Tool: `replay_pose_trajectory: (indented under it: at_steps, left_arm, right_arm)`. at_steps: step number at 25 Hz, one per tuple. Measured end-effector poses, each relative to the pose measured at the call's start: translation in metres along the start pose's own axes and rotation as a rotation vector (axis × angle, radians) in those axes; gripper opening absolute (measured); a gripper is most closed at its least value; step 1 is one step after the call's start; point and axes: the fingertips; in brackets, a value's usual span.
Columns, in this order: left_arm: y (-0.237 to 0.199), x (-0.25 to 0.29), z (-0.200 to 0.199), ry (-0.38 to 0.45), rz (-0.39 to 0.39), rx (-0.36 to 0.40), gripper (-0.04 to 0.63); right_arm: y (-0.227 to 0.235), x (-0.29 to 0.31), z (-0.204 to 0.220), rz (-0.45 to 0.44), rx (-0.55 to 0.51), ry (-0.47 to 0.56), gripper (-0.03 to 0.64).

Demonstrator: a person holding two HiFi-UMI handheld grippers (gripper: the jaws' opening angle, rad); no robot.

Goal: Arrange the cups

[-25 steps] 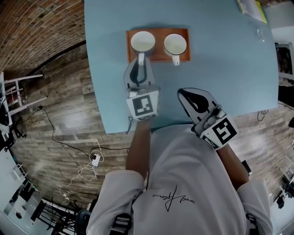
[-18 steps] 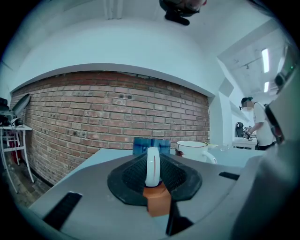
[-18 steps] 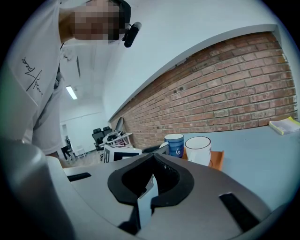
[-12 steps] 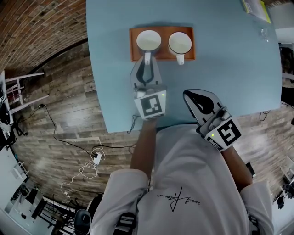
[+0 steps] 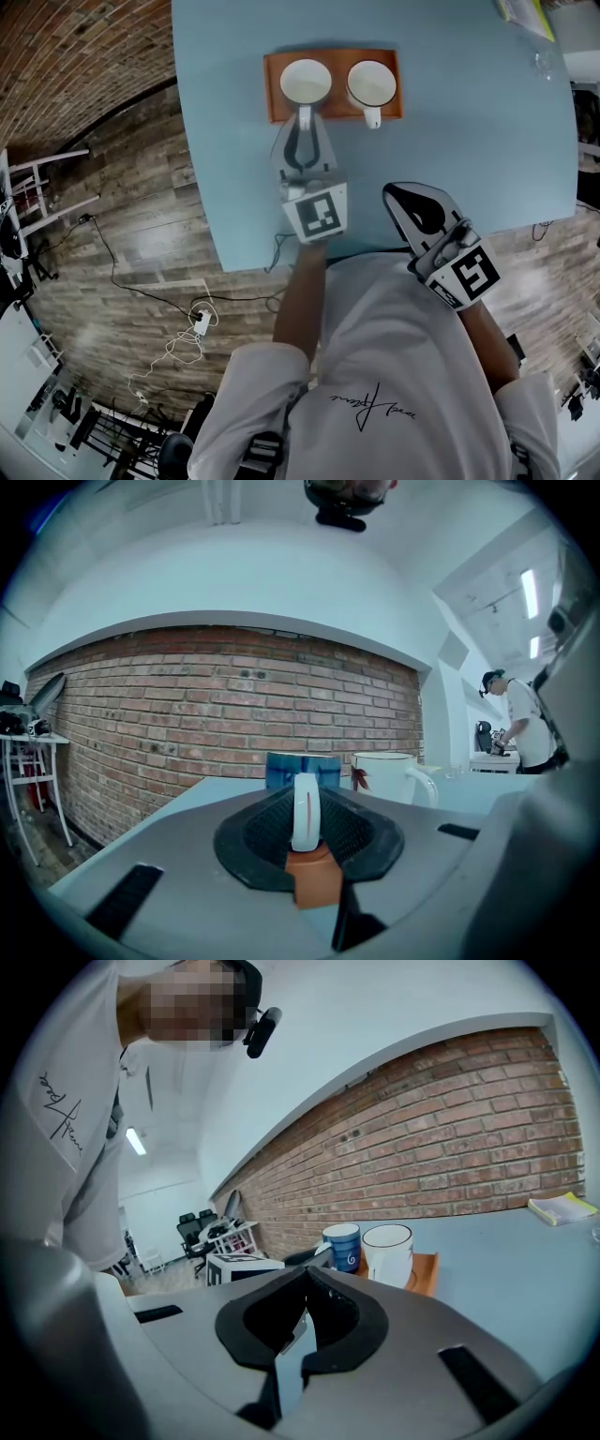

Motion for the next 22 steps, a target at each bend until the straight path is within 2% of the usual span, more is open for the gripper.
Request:
replay_pose_trajectory:
  at_steps: [14, 22]
  left_arm:
    - [0.0004, -0.0053, 0.0092, -0.016, -0.026, -0.026, 0.064]
    - [0.0034, -0.0054, 0.0084, -0.017, -0.016, 0.03, 0.067]
  right_arm:
    - [0.0006, 0.0034, 0.0027, -0.002, 0.004, -0.012, 0.021]
    - [0.0008, 0.0039, 0.0017, 0.002, 0.009, -0.011, 0.021]
Point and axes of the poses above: the fingertips, and each gripper's own axes: x forward along the fingers, y to its right, z out of its underside, and after that the axes turned 9 degrees about -y, right-handed
